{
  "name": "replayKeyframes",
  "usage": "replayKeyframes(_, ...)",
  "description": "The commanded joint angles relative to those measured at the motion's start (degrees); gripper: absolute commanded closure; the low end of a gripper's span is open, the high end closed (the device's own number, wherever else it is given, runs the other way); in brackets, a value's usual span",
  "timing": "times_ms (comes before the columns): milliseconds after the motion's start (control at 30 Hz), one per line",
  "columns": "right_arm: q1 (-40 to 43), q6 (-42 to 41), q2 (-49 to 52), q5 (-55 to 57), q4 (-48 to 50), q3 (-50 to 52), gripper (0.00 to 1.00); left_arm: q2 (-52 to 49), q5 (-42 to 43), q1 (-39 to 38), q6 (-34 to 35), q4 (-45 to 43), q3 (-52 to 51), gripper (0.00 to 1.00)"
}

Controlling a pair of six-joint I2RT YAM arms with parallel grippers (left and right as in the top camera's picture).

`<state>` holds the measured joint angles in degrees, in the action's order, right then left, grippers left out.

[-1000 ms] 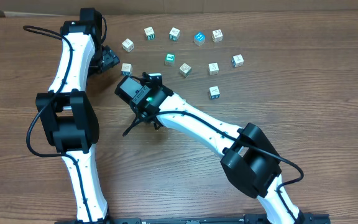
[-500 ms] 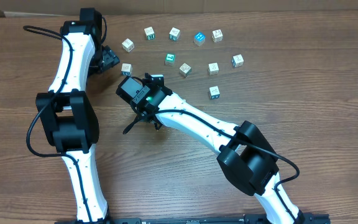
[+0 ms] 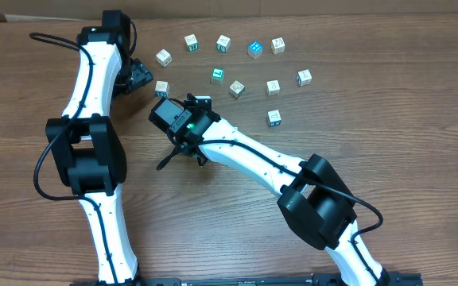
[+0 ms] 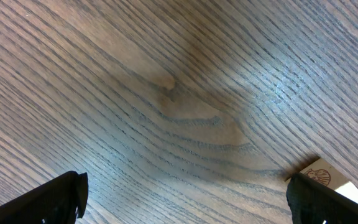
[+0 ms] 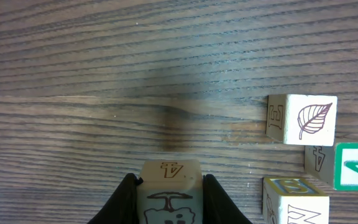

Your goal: Form a circle

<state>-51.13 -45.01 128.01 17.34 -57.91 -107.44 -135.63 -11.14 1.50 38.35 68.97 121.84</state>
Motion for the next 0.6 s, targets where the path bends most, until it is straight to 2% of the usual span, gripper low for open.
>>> replayKeyframes(0, 0.2, -1.2, 0.4, 0.4, 0.2, 0.6, 0.86, 2.0, 0.2, -0.5, -1.1, -0.1, -0.2, 0.0)
replayKeyframes(567, 0.2, -1.5, 0.5, 0.6, 6.0, 6.2, 0.85, 2.0, 0.2, -0.5, -1.1, -0.1, -0.2, 0.0)
